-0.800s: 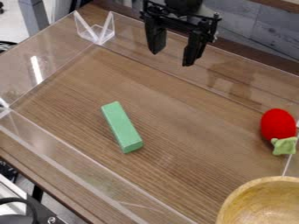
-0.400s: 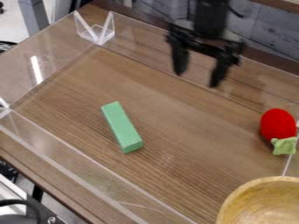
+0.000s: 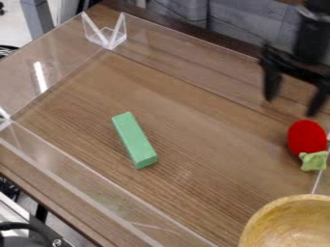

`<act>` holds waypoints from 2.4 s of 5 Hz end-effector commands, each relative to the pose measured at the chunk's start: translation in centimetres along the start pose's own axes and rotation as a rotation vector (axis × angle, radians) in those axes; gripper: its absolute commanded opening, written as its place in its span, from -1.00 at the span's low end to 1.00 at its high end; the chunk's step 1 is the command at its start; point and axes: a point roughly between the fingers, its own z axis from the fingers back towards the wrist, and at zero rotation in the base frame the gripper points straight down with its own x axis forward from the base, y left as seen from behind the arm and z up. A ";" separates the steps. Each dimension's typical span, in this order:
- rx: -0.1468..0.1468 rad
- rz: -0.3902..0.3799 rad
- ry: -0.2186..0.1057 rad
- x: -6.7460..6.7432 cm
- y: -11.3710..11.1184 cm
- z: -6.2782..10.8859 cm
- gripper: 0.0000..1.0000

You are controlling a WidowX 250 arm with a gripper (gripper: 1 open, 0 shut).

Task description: Move the red fruit to the left

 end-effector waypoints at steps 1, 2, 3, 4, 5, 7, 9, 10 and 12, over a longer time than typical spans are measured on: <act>-0.035 0.032 -0.069 1.1 -1.3 1.4 1.00; -0.048 0.073 -0.069 1.5 -1.8 0.4 1.00; -0.058 0.120 -0.068 1.8 -2.3 -1.3 1.00; -0.067 0.164 -0.062 1.9 -2.2 -3.0 1.00; -0.076 0.193 -0.059 2.0 -2.0 -4.3 1.00; -0.082 0.079 -0.055 2.9 -2.1 -4.7 1.00; -0.106 0.180 -0.065 3.2 -2.2 -5.2 1.00; -0.116 0.213 -0.067 3.0 -2.2 -4.4 1.00; -0.120 0.147 -0.059 2.8 -2.4 -3.5 1.00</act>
